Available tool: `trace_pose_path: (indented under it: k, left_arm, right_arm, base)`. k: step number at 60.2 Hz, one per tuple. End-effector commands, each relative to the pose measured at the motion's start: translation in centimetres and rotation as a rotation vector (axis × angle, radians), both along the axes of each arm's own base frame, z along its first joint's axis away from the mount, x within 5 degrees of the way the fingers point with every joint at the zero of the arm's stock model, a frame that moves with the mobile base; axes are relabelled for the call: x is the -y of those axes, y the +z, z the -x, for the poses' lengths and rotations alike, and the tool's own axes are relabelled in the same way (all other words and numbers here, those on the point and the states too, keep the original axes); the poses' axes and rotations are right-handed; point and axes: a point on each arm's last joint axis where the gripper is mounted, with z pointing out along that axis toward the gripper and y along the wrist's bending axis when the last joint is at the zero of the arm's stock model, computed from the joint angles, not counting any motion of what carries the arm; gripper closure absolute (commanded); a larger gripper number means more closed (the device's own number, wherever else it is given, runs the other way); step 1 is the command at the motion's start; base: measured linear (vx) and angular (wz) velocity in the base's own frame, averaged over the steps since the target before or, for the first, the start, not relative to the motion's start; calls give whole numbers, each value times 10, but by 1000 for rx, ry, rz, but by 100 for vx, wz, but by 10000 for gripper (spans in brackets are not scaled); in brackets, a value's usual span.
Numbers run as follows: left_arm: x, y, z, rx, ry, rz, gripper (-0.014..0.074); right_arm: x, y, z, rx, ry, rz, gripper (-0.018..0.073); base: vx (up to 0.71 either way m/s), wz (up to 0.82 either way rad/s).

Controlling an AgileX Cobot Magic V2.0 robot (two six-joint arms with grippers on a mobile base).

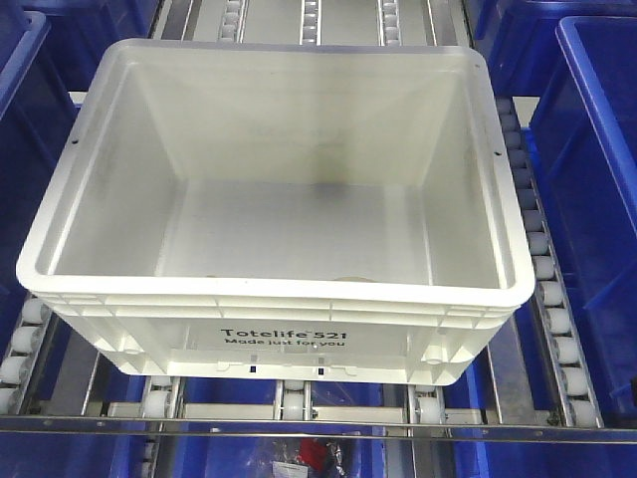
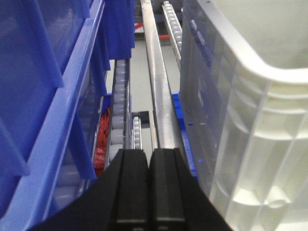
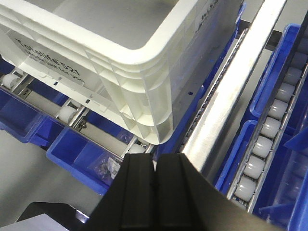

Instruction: Place moving items into box and shelve

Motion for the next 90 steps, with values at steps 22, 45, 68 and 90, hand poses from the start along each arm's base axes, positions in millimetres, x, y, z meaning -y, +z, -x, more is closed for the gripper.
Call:
trace_pose_path:
  k: [22, 45, 68, 90]
  left_arm:
    - [4, -18, -8, 233, -45, 91, 619]
    - [4, -13, -7, 283, -46, 95, 619]
    - [-1, -13, -8, 286, 34, 83, 619]
    - [0, -13, -8, 283, 23, 85, 619]
  right_arm:
    - [-2, 11, -3, 72, 7, -34, 575]
    - [-2, 11, -3, 72, 7, -34, 575]
    - [-2, 11, -3, 72, 7, -34, 575]
    - [-2, 11, -3, 72, 7, -34, 575]
  base:
    - [0, 0]
    - [0, 0]
    - [0, 0]
    - [0, 0]
